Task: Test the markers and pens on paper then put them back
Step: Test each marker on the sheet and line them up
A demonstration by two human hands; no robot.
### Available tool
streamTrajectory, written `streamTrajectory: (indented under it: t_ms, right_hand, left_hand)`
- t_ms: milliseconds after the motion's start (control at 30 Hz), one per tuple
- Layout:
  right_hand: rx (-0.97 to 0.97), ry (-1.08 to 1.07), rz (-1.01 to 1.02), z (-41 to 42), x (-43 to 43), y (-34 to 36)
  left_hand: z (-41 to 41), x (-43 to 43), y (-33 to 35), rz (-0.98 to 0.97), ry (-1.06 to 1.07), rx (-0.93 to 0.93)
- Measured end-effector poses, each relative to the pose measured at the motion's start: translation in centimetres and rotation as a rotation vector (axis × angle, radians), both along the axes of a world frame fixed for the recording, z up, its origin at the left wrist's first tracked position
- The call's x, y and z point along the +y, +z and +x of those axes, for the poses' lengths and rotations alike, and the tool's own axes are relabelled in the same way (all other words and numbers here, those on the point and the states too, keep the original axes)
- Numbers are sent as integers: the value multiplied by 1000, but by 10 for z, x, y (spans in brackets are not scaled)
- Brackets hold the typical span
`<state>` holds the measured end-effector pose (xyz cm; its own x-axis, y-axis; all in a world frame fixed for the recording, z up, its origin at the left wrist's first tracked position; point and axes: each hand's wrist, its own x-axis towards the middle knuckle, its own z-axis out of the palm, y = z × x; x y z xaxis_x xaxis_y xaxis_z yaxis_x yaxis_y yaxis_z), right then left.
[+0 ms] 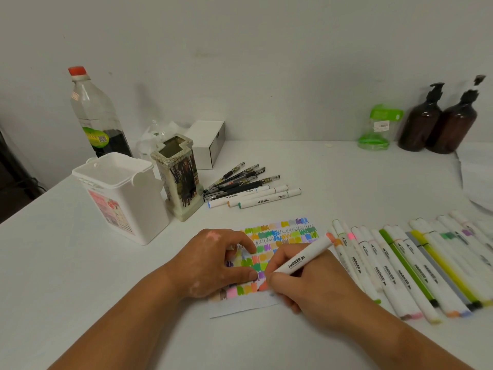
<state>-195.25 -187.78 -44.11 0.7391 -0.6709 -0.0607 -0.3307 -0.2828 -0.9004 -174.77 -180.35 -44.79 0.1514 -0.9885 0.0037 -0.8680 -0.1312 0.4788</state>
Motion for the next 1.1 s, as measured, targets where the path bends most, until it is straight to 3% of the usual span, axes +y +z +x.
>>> streamTrajectory:
  t_ms: [267, 433, 500, 733, 933, 1100]
  right_hand:
    - [-90, -54, 71, 0, -1, 0]
    - [-409, -207, 244, -4, -13, 7]
    - [-455, -236, 249, -6, -18, 8]
    - [-476, -261, 205, -11, -26, 5]
    - [-564, -221, 333, -10, -27, 8]
    - [-594, -186, 323, -11, -26, 9]
  left_hand:
    - [4, 0, -7, -30, -1, -6]
    - [9, 1, -1, -226, 75, 380]
    - [8, 2, 0, -294, 90, 447]
    - [-1, 0, 6, -239, 127, 378]
    - [-7, 2, 11, -253, 103, 433]
    - [-11, 5, 10, -261, 68, 354]
